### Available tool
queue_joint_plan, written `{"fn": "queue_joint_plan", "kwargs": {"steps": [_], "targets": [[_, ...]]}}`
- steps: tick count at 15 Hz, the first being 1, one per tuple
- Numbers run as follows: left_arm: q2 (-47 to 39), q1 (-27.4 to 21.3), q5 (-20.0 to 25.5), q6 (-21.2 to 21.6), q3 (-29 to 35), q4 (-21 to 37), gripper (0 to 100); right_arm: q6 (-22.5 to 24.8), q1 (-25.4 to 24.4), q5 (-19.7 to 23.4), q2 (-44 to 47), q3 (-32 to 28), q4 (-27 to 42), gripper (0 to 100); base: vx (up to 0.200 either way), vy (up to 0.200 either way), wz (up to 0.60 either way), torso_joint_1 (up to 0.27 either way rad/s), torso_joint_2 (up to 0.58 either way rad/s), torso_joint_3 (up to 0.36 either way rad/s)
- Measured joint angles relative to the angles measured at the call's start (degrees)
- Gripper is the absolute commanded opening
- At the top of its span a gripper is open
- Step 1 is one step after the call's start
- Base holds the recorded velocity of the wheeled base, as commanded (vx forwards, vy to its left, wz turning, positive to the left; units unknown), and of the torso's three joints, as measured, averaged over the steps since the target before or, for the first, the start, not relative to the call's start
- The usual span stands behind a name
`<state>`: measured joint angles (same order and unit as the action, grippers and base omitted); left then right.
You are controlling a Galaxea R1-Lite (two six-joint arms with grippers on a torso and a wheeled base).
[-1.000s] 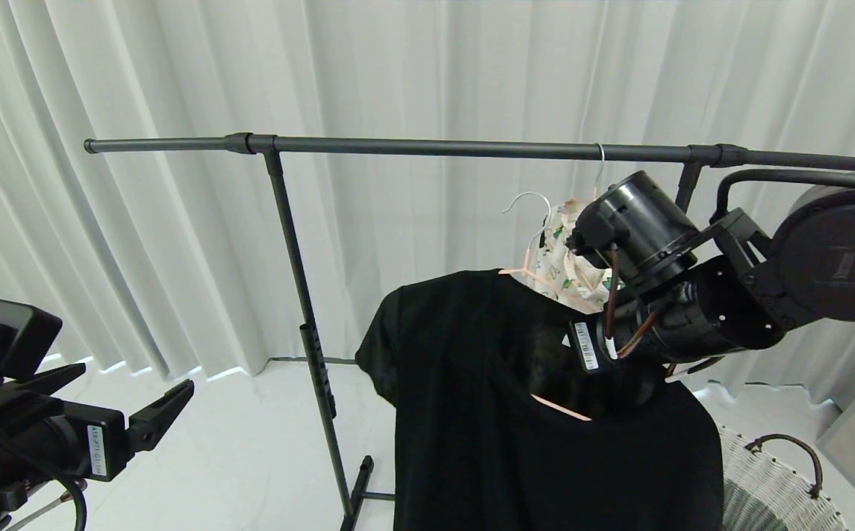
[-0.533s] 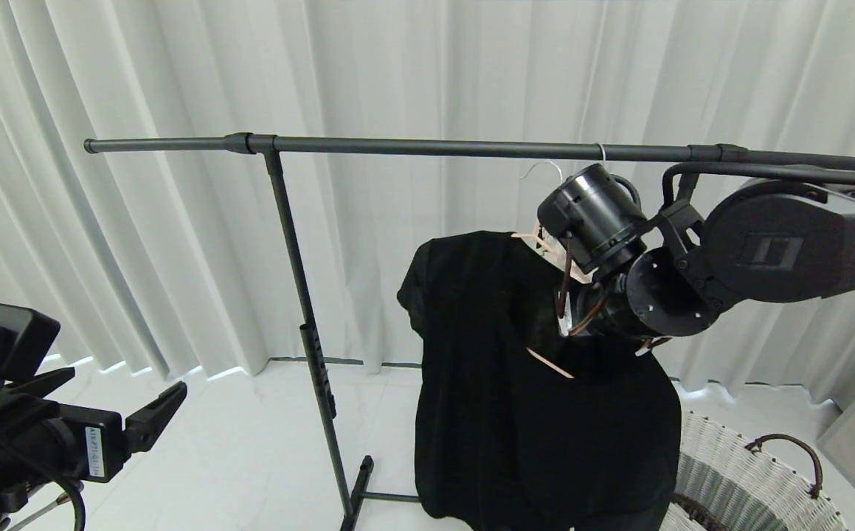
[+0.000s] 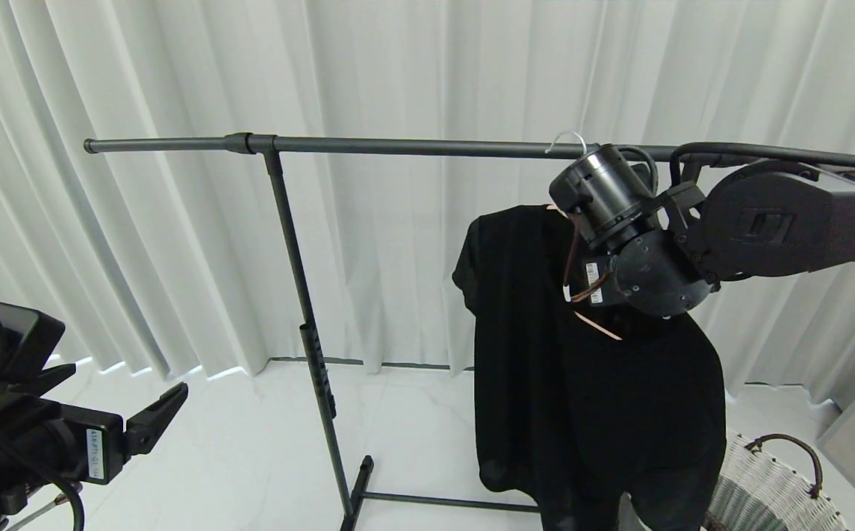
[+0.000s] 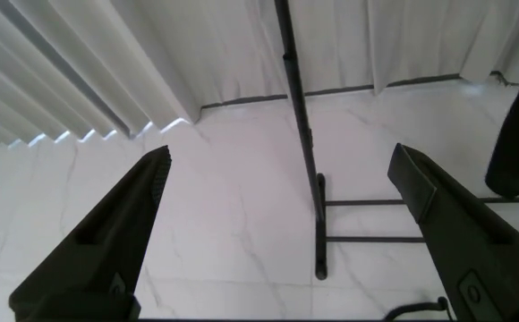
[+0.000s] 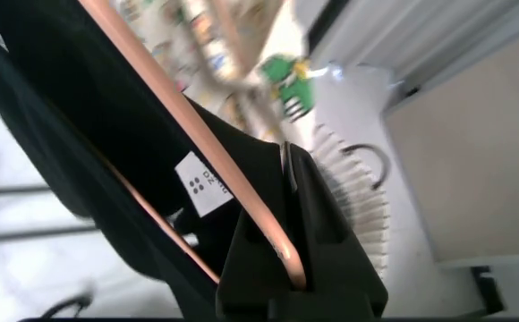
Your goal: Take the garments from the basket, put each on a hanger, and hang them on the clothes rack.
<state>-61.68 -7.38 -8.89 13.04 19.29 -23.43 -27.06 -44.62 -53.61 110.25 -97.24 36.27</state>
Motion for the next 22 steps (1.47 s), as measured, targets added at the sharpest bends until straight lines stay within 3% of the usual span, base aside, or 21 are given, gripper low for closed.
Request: {"fn": "queue_joint_plan", "kwargs": {"steps": [4,11,22], "targets": [[0.6,-2.4,0.0,0.1,0.1,0.0,100,2.5,1.8,-1.2,0.1,-2.0,0.0,0,0.000,0.000,0.00,0.000,0.00,0.000],[0.9,-2.9,0.1,0.1,0.1,0.0,100,4.2,4.0,-2.1,0.8,-5.2,0.0,0,0.200,0.000,0.00,0.000,0.00,0.003],[1.6,-5.8,0.1,0.1,-0.1,0.0,100,4.7,5.0,-2.1,2.5,-6.2,0.2,0,0.000,0.000,0.00,0.000,0.00,0.000]]}}
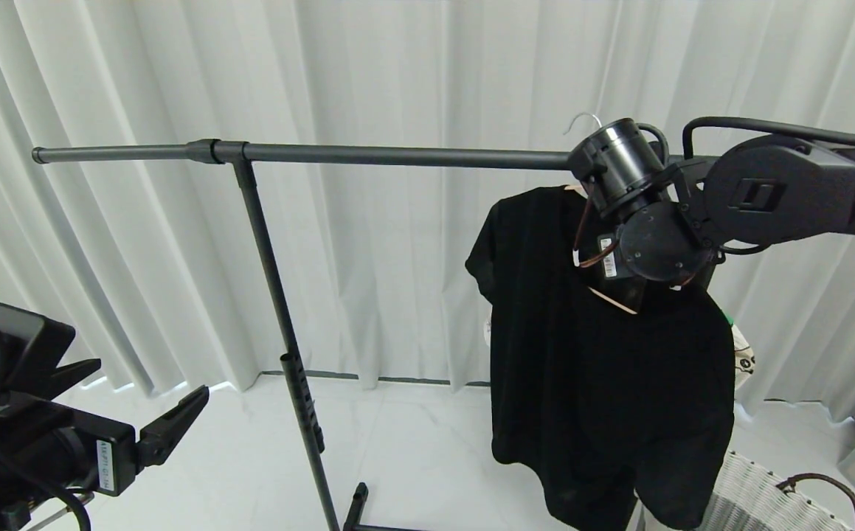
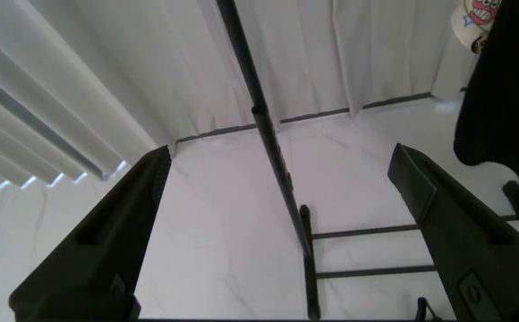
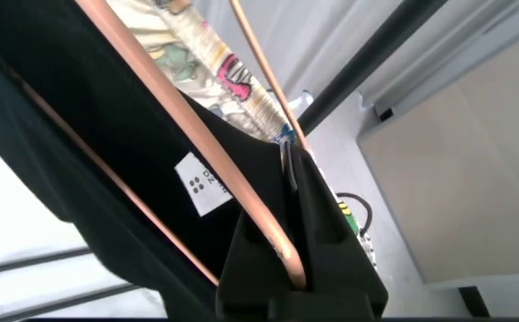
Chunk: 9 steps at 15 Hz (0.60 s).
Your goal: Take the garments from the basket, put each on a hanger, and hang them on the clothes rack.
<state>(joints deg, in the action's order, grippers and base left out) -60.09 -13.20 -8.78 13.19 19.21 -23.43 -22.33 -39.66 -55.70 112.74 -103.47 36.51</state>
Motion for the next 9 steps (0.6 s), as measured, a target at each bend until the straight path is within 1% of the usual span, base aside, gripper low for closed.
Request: {"fn": "queue_joint_plan", "kwargs": {"steps": [4,9], "targets": [[0.2,0.0,0.0,0.0,0.0,0.0,100,2.9,3.7,0.0,4.3,-4.6,0.0,0,0.000,0.000,0.00,0.000,0.00,0.000],[0.3,0.0,0.0,0.0,-0.1,0.0,100,3.4,4.7,0.0,7.6,-6.4,0.0,0,0.000,0.000,0.00,0.000,0.00,0.000]]}}
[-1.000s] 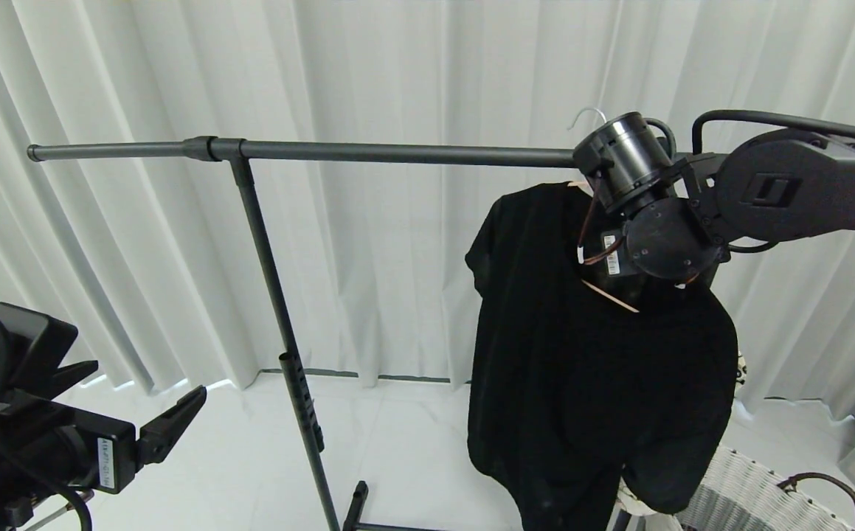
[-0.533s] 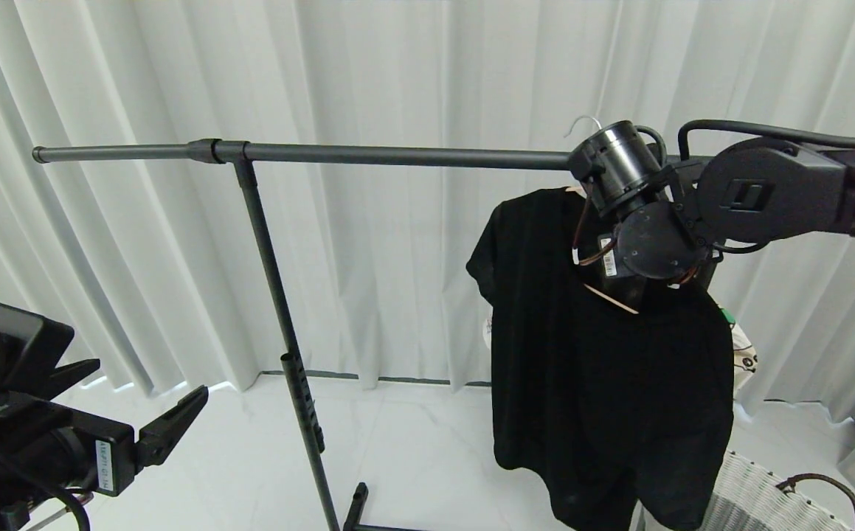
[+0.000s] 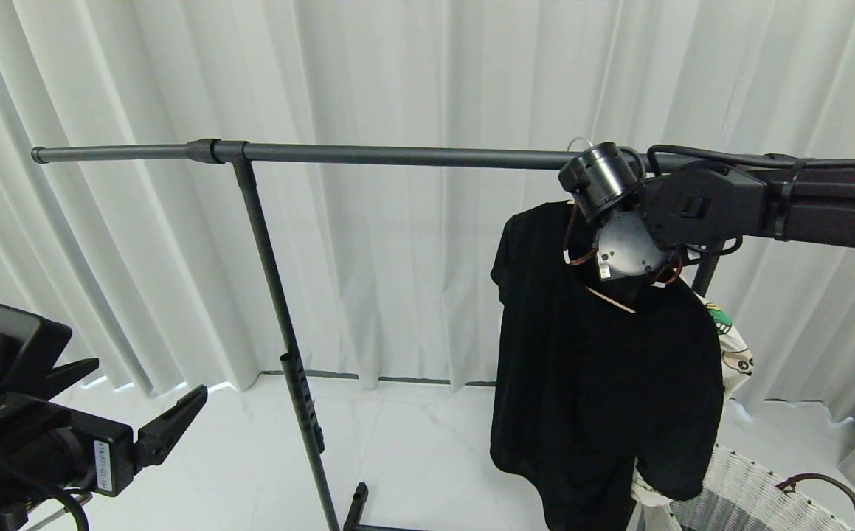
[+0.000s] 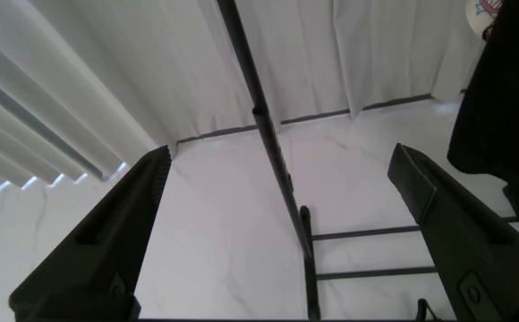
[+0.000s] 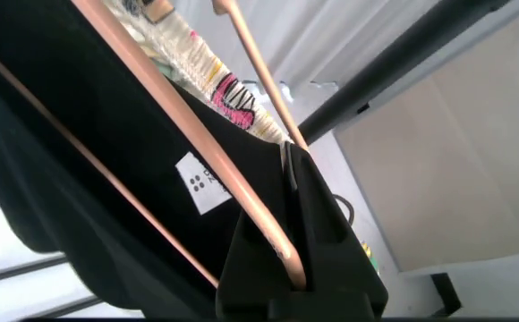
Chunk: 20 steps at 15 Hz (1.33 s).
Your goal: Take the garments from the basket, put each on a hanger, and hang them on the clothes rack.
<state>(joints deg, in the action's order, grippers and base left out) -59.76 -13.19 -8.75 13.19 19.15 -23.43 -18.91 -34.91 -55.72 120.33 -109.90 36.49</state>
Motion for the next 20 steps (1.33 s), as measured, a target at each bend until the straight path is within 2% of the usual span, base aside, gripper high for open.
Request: {"fn": "queue_joint_plan", "kwargs": {"steps": [5,6,16,18,19,20], "targets": [[0.7,0.0,0.0,0.0,-0.5,0.0,100,0.0,0.0,0.0,1.2,-0.6,0.0,0,0.000,0.000,0.00,0.000,0.00,0.000],[0.7,0.0,0.0,0.0,-0.5,0.0,100,0.0,0.0,0.0,1.2,-0.6,0.0,100,0.000,0.000,0.00,0.000,0.00,0.000],[1.0,0.0,0.0,-0.2,-0.6,0.0,100,-0.3,-2.6,0.7,-4.5,-0.6,1.0,100,0.000,0.000,0.00,0.000,0.00,0.000],[1.0,0.0,0.0,-0.1,-0.6,0.0,100,-0.2,-3.5,4.3,-6.9,-0.6,3.9,100,0.000,0.000,0.00,0.000,0.00,0.000],[1.0,0.0,0.0,-0.1,-0.6,0.0,100,-0.1,-3.8,7.2,-8.1,-0.5,5.8,100,0.000,0.000,0.00,0.000,0.00,0.000],[1.1,0.0,0.0,-0.1,-0.6,0.0,100,0.1,-3.9,12.0,-9.4,-0.4,7.4,100,0.000,0.000,0.00,0.000,0.00,0.000]]}}
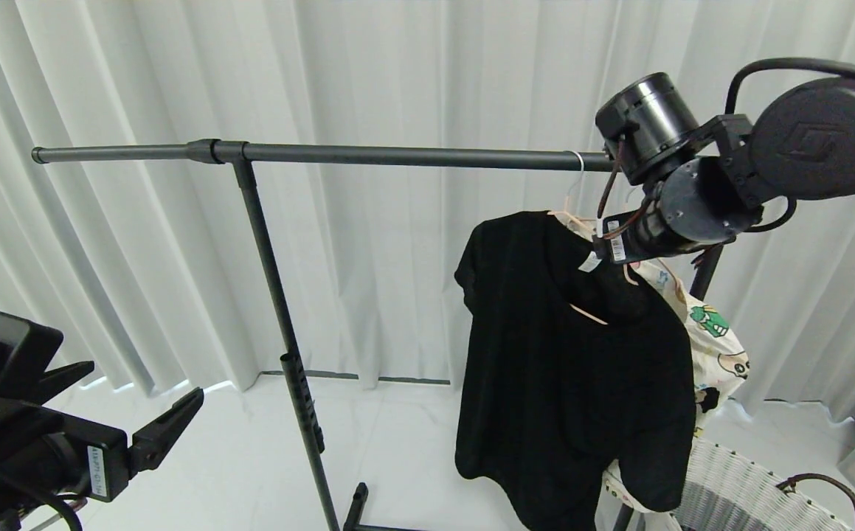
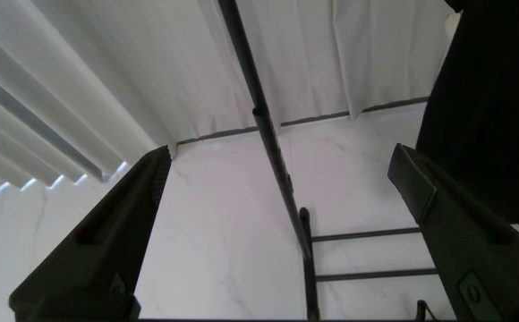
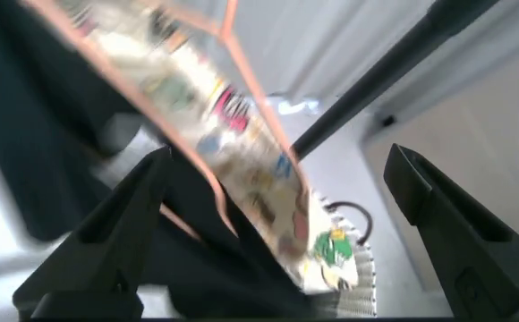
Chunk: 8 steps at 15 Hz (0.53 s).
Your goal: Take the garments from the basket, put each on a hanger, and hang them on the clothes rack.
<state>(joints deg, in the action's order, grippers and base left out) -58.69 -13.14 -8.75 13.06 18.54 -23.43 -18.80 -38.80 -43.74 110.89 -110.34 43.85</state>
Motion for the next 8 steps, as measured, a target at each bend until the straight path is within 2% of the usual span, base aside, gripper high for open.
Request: {"fn": "queue_joint_plan", "kwargs": {"steps": [1,3,6,8], "targets": [[0.0,0.0,0.0,0.0,0.0,0.0,100,0.9,-0.1,4.3,-1.5,0.1,1.3,100,0.000,0.000,0.00,0.000,0.00,0.000],[0.0,0.0,0.0,0.0,0.0,0.0,100,2.5,0.0,9.6,-4.1,0.2,2.0,100,0.000,0.000,0.00,0.000,0.00,0.000],[0.1,0.2,0.0,0.1,0.0,0.0,100,2.4,0.3,21.3,-7.3,0.5,1.9,100,0.000,0.000,0.00,0.000,0.00,0.000],[0.1,0.4,0.0,0.1,0.0,0.0,100,2.6,1.6,28.8,-10.3,2.5,-0.5,100,0.000,0.000,0.00,0.000,0.00,0.000]]}}
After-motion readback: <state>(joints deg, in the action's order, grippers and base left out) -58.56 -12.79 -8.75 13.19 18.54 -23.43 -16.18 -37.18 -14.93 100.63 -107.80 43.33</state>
